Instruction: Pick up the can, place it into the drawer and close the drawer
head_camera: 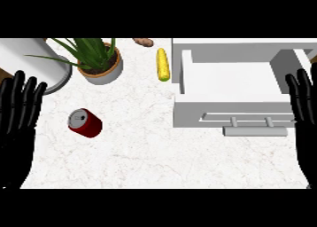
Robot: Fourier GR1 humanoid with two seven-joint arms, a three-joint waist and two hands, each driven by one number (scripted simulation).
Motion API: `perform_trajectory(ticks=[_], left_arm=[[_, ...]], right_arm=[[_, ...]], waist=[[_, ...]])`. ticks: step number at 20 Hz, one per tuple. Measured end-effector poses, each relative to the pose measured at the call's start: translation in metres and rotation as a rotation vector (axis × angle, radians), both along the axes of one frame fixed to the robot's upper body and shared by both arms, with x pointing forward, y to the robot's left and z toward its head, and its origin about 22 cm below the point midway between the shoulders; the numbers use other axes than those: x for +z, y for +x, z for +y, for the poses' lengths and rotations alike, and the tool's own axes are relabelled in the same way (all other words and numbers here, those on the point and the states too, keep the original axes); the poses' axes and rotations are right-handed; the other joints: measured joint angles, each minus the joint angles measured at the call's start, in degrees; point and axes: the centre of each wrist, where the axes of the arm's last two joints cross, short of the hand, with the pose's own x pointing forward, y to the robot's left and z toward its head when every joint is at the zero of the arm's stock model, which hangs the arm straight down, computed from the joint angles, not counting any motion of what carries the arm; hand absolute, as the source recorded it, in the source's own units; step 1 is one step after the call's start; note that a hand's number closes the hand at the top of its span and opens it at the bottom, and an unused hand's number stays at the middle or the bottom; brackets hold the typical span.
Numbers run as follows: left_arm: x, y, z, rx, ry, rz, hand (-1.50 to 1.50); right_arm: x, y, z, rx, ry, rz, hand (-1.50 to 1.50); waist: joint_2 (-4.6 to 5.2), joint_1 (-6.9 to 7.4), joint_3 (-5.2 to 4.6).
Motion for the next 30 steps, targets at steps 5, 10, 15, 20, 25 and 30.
perform_trajectory(ticks=[5,10,15,20,25,30], left_arm=[[0.0,-0.011,0.013,0.12,0.004,0.014,-1.5],[-0.02,-0.018,0.03,0.352,-0.092,0.222,-1.5],[-0.016,-0.022,0.035,0.461,-0.139,0.33,-1.5],[-0.001,-0.023,0.034,0.488,-0.161,0.352,-1.5],[-0.003,-0.015,0.03,0.481,-0.161,0.374,-1.5],[-0.024,-0.001,0.027,0.481,-0.168,0.411,-1.5]], right_arm=[[-0.006,0.0,-0.001,-0.021,0.016,0.032,-1.5],[-0.024,-0.004,-0.017,-0.13,0.04,0.225,-1.5],[-0.03,-0.009,-0.025,-0.175,0.047,0.328,-1.5],[-0.026,-0.015,-0.032,-0.189,0.064,0.352,-1.5],[-0.029,-0.015,-0.04,-0.197,0.052,0.356,-1.5],[-0.032,-0.023,-0.044,-0.201,0.053,0.352,-1.5]], waist=[[-0.8,-0.18,-0.9],[-0.84,-0.22,-1.14],[-1.01,-0.42,-1.2],[-1.08,-0.5,-1.24],[-1.08,-0.55,-1.23],[-1.07,-0.65,-1.26]])
